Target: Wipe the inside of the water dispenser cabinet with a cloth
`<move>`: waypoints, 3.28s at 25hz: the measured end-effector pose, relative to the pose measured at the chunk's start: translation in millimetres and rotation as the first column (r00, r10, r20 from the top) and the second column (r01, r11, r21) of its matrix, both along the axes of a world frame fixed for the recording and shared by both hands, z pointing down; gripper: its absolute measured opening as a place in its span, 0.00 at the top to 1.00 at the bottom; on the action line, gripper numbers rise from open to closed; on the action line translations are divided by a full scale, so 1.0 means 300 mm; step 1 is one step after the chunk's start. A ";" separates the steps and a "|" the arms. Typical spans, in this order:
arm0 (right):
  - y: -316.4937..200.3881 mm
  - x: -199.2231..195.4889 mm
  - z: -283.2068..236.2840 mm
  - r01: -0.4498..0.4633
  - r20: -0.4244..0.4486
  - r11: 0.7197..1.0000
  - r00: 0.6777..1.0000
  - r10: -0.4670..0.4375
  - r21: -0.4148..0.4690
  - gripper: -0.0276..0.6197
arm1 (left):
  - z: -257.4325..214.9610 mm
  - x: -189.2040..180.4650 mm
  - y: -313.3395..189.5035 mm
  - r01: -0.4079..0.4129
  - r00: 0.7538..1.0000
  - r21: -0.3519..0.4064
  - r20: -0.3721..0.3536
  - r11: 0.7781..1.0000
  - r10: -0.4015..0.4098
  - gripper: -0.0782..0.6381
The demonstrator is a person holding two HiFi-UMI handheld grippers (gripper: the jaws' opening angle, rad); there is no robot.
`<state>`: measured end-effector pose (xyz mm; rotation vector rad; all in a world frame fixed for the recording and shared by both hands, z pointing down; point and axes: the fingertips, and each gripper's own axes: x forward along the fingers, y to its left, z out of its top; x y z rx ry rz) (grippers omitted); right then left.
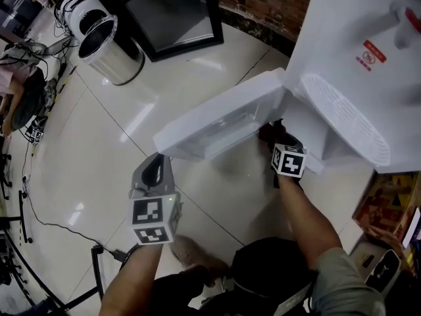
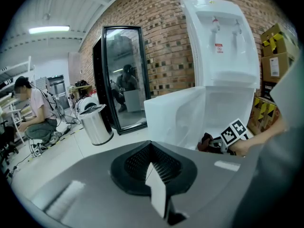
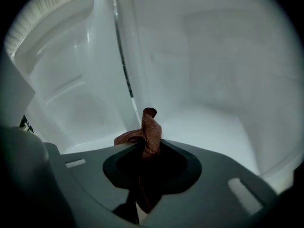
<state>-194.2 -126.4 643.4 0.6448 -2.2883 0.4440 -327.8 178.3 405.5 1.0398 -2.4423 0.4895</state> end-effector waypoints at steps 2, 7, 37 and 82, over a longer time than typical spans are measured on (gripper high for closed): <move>-0.028 -0.025 -0.039 -0.013 0.037 1.000 0.999 0.012 0.011 0.81 | 0.002 0.002 -0.001 0.000 1.000 -0.003 -0.001 1.000 0.000 0.89; -0.033 -0.106 -0.306 -0.013 0.232 0.994 0.973 -0.012 0.105 0.81 | 0.008 0.002 -0.002 -0.007 1.000 -0.008 -0.002 1.000 0.007 0.89; -0.225 0.733 -0.774 -0.468 0.452 0.846 0.832 0.323 0.257 0.81 | 0.007 0.037 0.003 -0.053 0.999 -0.037 0.000 0.998 0.053 0.89; -0.277 0.410 -0.033 -0.342 -0.177 0.906 0.904 0.390 0.249 0.81 | 0.051 0.044 0.009 -0.036 0.998 -0.024 -0.061 0.999 0.034 0.89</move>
